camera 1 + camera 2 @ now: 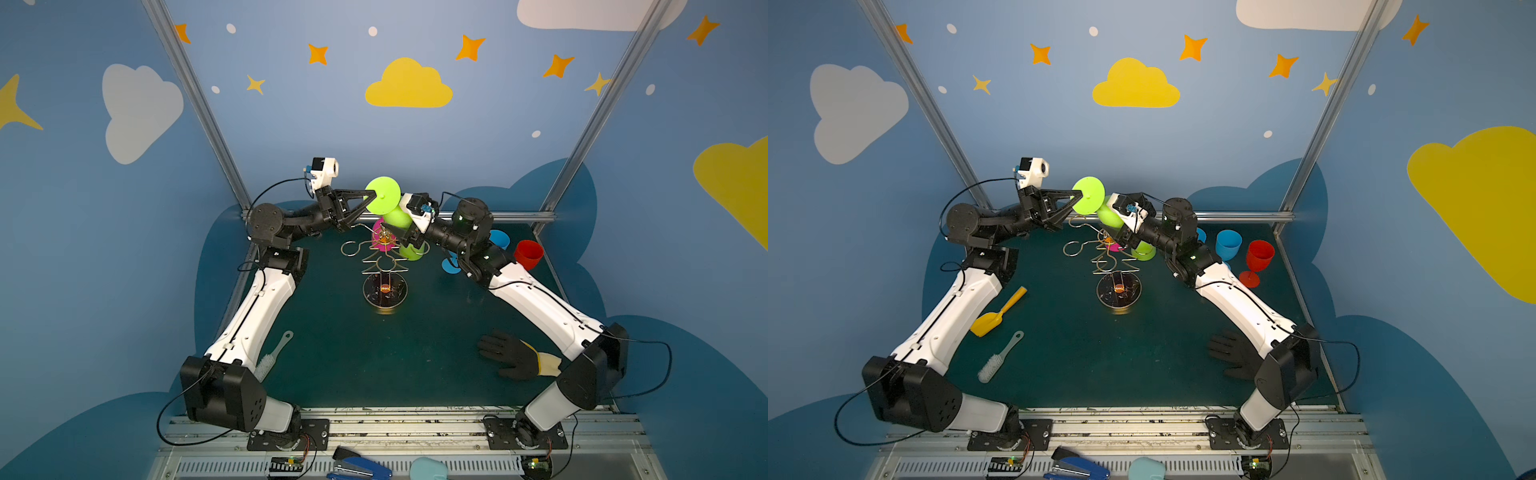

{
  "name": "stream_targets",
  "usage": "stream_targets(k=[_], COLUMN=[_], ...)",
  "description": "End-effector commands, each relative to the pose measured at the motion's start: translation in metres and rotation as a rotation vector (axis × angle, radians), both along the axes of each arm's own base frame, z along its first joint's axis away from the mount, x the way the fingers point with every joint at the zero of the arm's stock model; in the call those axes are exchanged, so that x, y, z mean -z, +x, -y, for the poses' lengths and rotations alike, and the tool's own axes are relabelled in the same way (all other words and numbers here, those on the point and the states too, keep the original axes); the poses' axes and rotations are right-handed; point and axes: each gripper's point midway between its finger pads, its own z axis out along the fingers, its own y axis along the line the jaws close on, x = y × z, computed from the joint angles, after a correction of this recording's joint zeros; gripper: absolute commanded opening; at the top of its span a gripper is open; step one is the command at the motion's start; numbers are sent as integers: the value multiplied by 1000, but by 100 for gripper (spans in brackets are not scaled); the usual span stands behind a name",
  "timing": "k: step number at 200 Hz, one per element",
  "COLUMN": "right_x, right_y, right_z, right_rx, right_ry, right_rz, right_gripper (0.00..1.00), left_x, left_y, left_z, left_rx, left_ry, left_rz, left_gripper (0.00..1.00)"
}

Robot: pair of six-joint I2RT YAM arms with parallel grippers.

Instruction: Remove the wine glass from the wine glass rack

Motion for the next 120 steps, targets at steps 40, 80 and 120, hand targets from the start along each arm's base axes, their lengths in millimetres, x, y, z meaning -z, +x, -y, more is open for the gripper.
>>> stream_targets(k=[40, 80, 120], right_x=[-28, -21, 1], right_y=[-22, -35, -58], right_z=[21, 46, 97], right_rx=[23, 102, 261], right_ry=[75, 54, 18], right_rz=[-16, -132, -314], right_gripper=[52, 41, 38], left_x=[0, 11, 27], left_y=[-3, 7, 17], left_z=[1, 1, -3], left_rx=[-6, -70, -248], left_ry=[2, 56, 192], left_rz=[45, 61, 212], left_gripper=[20, 69, 75])
